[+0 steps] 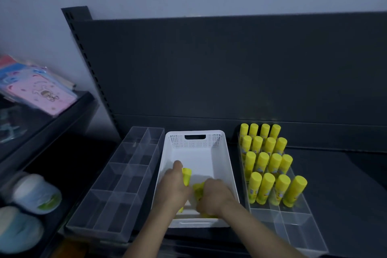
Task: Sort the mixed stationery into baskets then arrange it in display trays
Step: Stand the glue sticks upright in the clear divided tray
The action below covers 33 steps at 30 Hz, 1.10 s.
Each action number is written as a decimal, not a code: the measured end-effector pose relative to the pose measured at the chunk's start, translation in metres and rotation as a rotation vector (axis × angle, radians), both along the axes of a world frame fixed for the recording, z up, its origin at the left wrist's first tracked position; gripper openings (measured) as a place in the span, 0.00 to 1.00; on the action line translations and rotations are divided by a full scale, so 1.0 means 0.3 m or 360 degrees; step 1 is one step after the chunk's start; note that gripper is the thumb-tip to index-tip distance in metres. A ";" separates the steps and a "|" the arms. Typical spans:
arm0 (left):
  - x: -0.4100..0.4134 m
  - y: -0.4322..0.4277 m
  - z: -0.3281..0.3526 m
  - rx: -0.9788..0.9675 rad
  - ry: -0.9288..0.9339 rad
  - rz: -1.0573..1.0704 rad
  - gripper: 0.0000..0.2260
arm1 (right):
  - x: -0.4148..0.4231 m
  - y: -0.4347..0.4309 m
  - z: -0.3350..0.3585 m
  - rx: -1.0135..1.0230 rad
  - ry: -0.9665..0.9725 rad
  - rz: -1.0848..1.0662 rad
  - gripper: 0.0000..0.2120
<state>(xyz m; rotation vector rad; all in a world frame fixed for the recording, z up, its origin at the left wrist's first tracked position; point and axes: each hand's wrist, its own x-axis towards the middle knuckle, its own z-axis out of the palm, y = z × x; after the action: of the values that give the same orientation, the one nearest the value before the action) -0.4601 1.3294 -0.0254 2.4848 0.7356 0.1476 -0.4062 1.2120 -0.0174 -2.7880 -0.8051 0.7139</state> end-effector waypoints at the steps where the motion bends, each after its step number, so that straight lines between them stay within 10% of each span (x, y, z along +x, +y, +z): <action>1: -0.002 0.003 0.012 -0.0034 -0.0128 0.0048 0.18 | 0.003 0.003 -0.009 0.0026 0.0038 -0.0066 0.22; 12: 0.000 -0.023 0.103 -0.0608 -0.0723 0.0166 0.15 | 0.036 -0.072 0.096 0.1439 0.0507 -0.0661 0.08; 25: 0.081 -0.249 0.231 -0.2526 -0.0198 0.0144 0.17 | 0.062 -0.429 0.210 0.2242 0.1424 -0.1186 0.14; 33: 0.082 -0.323 0.243 -0.2039 -0.0275 -0.0121 0.22 | 0.077 -0.540 0.214 0.2233 0.1200 -0.1014 0.18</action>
<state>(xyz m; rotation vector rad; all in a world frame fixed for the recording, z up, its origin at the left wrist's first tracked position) -0.4355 1.2325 0.0474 1.2482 0.4222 -0.1177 -0.3830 1.0500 0.0468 -1.2040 -0.0787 0.5989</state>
